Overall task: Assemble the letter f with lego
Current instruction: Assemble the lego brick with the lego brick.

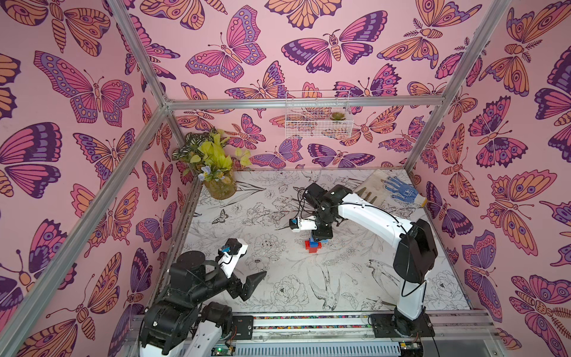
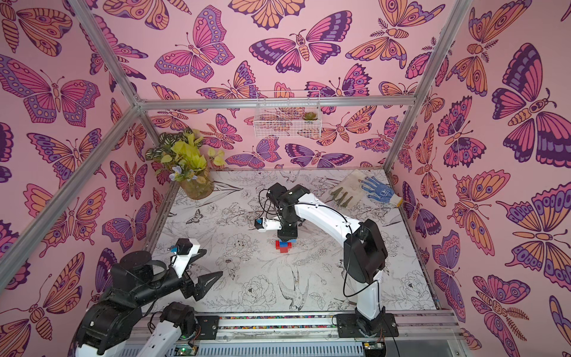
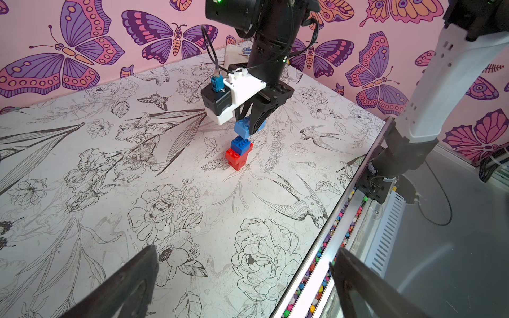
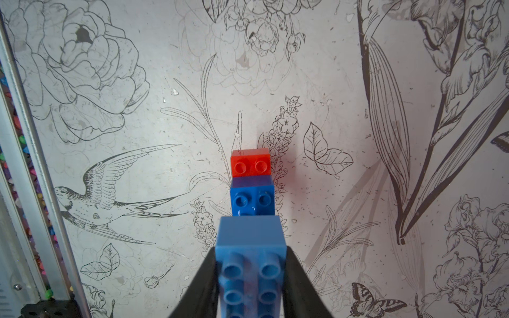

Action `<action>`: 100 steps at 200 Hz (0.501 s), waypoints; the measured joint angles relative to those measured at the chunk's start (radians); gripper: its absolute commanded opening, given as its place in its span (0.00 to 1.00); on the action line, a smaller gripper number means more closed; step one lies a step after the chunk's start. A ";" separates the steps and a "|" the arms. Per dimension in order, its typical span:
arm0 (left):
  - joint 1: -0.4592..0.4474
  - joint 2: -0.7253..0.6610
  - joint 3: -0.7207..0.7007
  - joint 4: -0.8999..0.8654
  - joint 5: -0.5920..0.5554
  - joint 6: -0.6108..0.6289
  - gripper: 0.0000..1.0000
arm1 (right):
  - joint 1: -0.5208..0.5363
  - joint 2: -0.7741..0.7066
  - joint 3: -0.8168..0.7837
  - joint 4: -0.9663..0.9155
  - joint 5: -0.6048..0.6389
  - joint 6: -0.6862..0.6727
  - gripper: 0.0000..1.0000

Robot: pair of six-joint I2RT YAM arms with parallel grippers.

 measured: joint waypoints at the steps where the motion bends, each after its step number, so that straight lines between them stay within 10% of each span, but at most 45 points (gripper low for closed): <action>1: 0.000 0.000 0.000 0.000 0.000 0.000 1.00 | 0.000 0.001 0.000 0.000 0.000 -0.001 0.15; 100: 0.000 0.000 0.000 0.000 0.000 0.000 1.00 | 0.000 0.047 0.017 0.000 0.008 -0.029 0.15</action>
